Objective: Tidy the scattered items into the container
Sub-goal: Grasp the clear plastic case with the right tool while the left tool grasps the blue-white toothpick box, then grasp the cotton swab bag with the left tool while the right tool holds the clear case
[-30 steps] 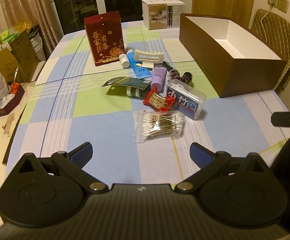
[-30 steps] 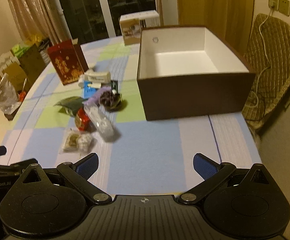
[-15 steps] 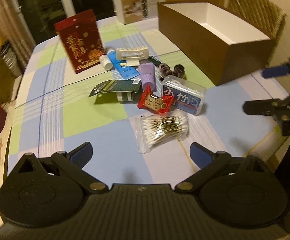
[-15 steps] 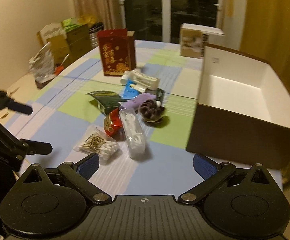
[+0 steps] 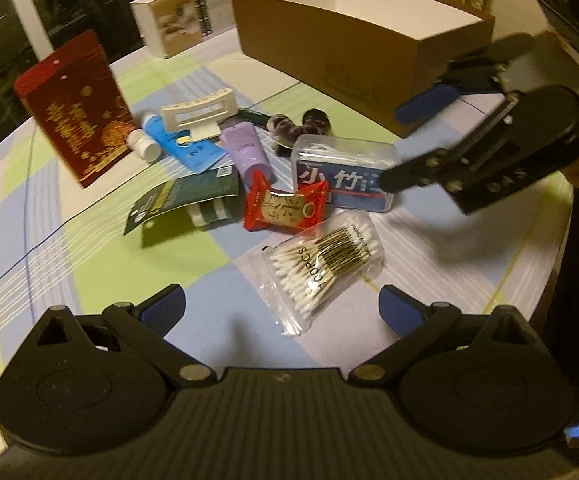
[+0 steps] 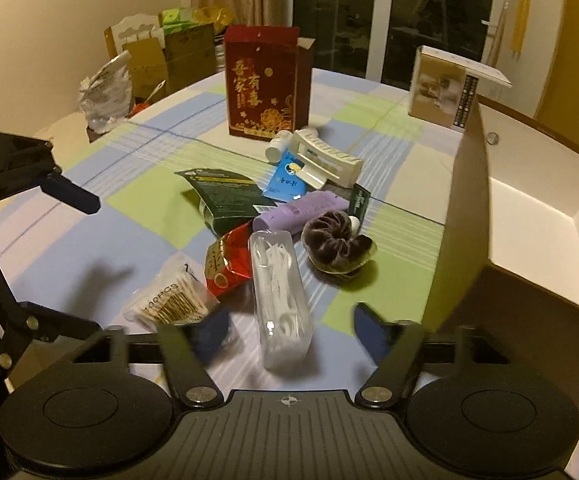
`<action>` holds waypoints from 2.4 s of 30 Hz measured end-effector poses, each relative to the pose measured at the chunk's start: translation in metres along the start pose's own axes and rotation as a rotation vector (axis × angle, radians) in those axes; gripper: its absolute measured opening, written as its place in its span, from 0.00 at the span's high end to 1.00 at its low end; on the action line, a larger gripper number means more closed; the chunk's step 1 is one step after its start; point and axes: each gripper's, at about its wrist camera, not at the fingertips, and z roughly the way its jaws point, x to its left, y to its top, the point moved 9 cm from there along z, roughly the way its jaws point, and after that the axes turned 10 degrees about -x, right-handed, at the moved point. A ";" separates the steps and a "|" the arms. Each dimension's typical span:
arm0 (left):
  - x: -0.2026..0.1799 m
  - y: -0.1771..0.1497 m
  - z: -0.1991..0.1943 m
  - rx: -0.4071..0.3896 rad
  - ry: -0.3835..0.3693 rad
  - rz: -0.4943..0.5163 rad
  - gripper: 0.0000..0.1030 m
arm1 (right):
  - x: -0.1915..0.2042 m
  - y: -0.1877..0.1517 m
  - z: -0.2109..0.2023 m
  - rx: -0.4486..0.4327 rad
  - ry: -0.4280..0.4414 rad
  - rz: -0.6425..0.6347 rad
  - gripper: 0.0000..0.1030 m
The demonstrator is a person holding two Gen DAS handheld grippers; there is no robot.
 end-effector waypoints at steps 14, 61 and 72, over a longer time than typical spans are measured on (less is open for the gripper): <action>-0.008 -0.002 0.032 -0.020 -0.065 0.119 0.08 | 0.006 -0.005 0.032 0.036 0.015 -0.050 0.62; -0.032 0.015 0.015 0.070 -0.049 -0.006 0.89 | -0.004 0.010 -0.057 -0.038 -0.105 0.126 0.69; -0.038 0.036 -0.020 0.025 -0.027 -0.036 0.89 | -0.003 0.021 -0.086 -0.069 -0.127 0.150 0.69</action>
